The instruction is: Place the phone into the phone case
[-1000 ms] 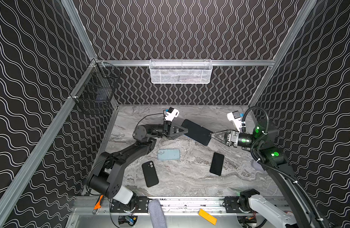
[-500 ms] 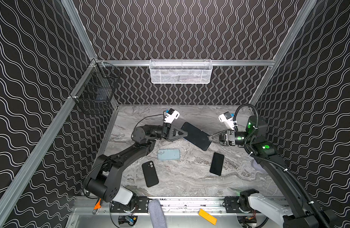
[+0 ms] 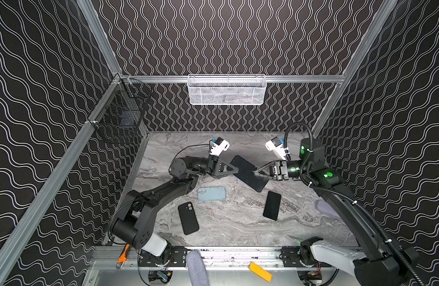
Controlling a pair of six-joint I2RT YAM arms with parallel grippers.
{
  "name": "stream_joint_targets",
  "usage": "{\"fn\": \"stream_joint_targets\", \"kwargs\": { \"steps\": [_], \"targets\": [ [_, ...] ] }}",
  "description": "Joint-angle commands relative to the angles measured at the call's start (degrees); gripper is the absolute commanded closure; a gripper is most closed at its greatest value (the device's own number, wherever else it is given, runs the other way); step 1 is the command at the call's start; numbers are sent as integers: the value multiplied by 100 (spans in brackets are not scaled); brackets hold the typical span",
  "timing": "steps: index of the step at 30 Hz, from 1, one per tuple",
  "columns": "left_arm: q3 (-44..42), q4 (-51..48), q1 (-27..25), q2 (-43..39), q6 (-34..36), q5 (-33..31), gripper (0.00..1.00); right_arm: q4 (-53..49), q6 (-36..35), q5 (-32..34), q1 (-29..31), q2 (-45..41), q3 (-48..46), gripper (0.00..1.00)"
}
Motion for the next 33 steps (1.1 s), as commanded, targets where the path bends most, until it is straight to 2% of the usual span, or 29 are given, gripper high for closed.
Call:
{"fn": "stream_joint_targets", "kwargs": {
  "steps": [1,6,10,11,13,14,17,21,23,25,27,28,29,30,33],
  "targets": [
    [72,128,-2,36,56,-109,100,-416,-416,216,127,65,119,73],
    [152,130,-2,59,21,-156,98,-545,-475,328,194,80,139,97],
    [251,127,10,76,-7,-210,81,-270,-126,453,194,10,-1,100],
    [277,130,20,68,26,-222,74,-139,46,502,194,-18,-54,100],
    [297,116,71,51,112,-271,33,111,478,653,194,-71,-161,100],
    [300,109,119,43,175,-297,3,156,661,751,194,-74,-192,100],
    [198,-55,406,-30,433,-428,1,22,1087,1145,194,-65,-251,100],
    [-205,-961,977,-295,1191,-688,1,-21,1799,1656,168,-100,-444,100],
    [-273,-2073,1112,-570,2228,-740,1,306,2493,1947,129,-206,-745,100],
    [-111,-4244,1106,-937,3894,-941,1,854,3302,2129,87,-325,-1231,100],
    [330,-7046,1069,-1470,6344,-1739,1,1329,4110,2378,41,-438,-1637,100],
    [665,-8527,982,-1735,7457,-2452,1,1591,4498,2462,20,-489,-1829,100],
    [874,-9201,866,-1936,8143,-3075,2,1775,4829,2526,4,-512,-1976,100],
    [941,-9476,796,-2054,8455,-3422,1,1886,5050,2572,-14,-520,-2049,100],
    [991,-9856,789,-2234,8827,-3748,1,2064,5512,2658,-34,-492,-2129,100]
  ]
}}
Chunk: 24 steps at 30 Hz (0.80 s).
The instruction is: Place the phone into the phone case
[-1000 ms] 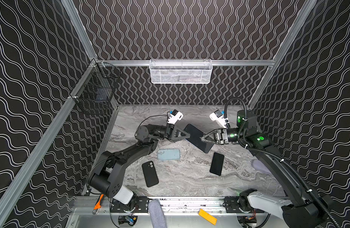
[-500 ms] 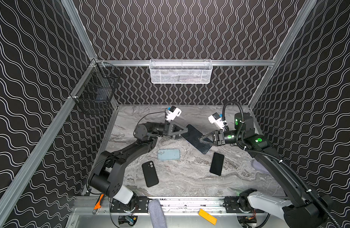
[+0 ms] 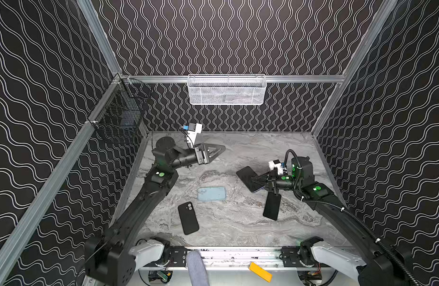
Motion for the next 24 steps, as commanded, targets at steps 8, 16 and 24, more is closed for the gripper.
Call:
{"fn": "stream_joint_targets", "kwargs": {
  "steps": [8,16,24],
  "targets": [
    [-336,-2419,-199,-499,2350,-1341,1,1643,2420,646,-64,-260,-819,100],
    [-429,-2931,-887,-671,3212,-1606,2,1755,2490,726,-129,-57,-841,100],
    [-505,-3331,-2429,-854,4875,-4229,2,1880,2549,735,-146,107,-850,100]
  ]
}}
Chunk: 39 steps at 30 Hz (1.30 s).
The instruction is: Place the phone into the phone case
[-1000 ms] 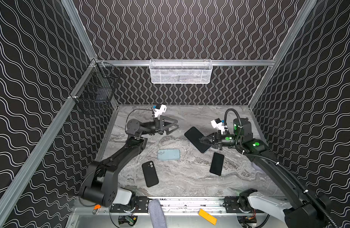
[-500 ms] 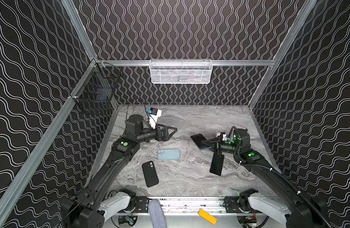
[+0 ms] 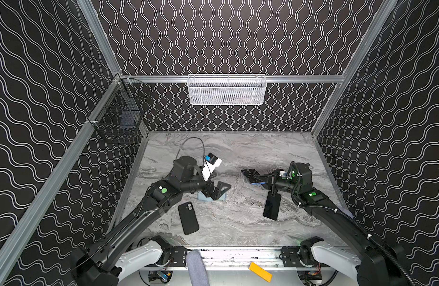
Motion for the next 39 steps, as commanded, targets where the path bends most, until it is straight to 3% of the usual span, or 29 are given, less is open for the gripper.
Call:
{"fn": "stream_joint_targets", "kwargs": {
  "steps": [1,8,14,20,24,26,29,32,36,39],
  "targets": [
    [-146,-14,-609,-134,1235,-1869,2,450,204,47,-13,82,31,100],
    [-495,969,-1685,-290,2113,-3419,2,601,151,-59,-9,422,198,100],
    [-778,2219,-2740,-64,3376,-4824,2,601,99,-57,-9,515,156,100],
    [-782,2796,-3058,249,3620,-4971,2,838,148,-144,-2,657,55,100],
    [-620,2597,-2960,268,2939,-4728,2,698,-306,-228,-9,692,279,100],
    [-327,1947,-2555,173,1944,-4050,2,323,-1097,-218,-38,702,618,100],
    [62,1021,-1528,-45,507,-2431,2,-434,-2464,-442,-187,676,1065,100],
    [179,598,-585,-217,-302,-749,2,-718,-3422,-823,-426,526,1074,100],
    [323,298,609,51,-1306,1959,2,-456,-4483,-1936,-589,452,930,100],
    [156,826,1151,458,-2025,3747,3,-1227,-5624,-2565,-581,505,1257,100]
  ]
}}
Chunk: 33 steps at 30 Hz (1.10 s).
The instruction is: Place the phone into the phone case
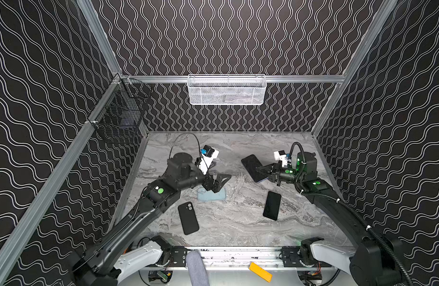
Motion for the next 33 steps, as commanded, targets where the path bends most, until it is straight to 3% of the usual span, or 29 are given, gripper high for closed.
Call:
{"fn": "stream_joint_targets", "kwargs": {
  "steps": [1,5,9,16,19,23,25,29,33],
  "targets": [
    [-115,213,391,341,-1312,2872,4,-519,-1660,-1093,16,-49,261,100],
    [-280,835,689,423,-1958,3387,5,-395,-1831,-1515,48,-267,236,100],
    [-90,368,734,526,-1445,3379,5,-852,-2221,-1631,112,-337,415,100],
    [-400,1935,703,791,-2661,3807,11,-167,-1762,-1722,615,-301,330,100],
    [-483,2453,689,832,-3082,3941,13,-335,-1962,-1661,920,-174,444,100],
    [-176,1350,481,1013,-2333,3877,20,-693,-2355,-1563,1284,-1,668,100],
    [-17,758,376,1082,-1895,3797,30,-820,-2481,-1553,1344,145,781,100],
    [43,579,333,1058,-1758,3735,43,-1282,-2842,-1548,1342,396,1047,100],
    [-14,695,334,1003,-1820,3757,47,-1351,-2903,-1547,1351,464,1089,100]
  ]
}}
